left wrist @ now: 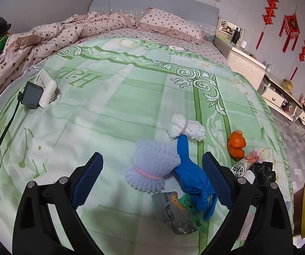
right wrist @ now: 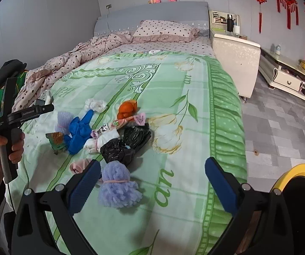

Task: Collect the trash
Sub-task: 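Grasp the lavender foam mesh with the left tool while the right tool grasps another lavender mesh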

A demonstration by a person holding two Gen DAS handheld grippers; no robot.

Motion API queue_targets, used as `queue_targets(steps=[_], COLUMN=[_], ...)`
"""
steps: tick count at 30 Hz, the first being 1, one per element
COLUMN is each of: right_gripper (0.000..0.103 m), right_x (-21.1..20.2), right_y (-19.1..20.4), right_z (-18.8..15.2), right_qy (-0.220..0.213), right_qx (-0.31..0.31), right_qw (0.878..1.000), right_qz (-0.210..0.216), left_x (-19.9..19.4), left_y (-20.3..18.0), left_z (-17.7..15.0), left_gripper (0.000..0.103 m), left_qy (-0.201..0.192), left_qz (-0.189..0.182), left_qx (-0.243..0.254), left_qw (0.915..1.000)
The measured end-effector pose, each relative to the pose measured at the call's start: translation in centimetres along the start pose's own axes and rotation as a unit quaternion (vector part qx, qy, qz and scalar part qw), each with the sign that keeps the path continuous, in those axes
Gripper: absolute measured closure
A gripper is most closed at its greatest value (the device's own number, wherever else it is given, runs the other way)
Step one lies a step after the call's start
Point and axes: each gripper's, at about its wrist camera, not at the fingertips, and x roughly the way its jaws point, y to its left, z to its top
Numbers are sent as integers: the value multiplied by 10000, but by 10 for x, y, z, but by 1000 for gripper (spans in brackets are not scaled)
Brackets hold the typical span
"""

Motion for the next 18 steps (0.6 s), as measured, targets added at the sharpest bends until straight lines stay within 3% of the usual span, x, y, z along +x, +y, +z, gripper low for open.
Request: queue_targets(steps=[9,12,16,18], right_gripper=[8,11,17,18], right_x=[34,43,52,57], right_y=[9,11,16,18], right_z=[-14,-17,-20,-21], right_qy=[369,507,626,697], right_qx=[-138,-150,-235,-270], right_qw=[9990,9981,9969,9958], right_qz=[229,321,427,530], left_x=[49,64,79,83], left_y=[1,3,1,1], left_z=[-7,-7,-10,-11], left_gripper=[15,21,39,42], left_qy=[298,413,550,569], left_qz=[85,6,-42,-78], left_qx=[102,62,191,172], left_qw=[9995,9991,9983,9982])
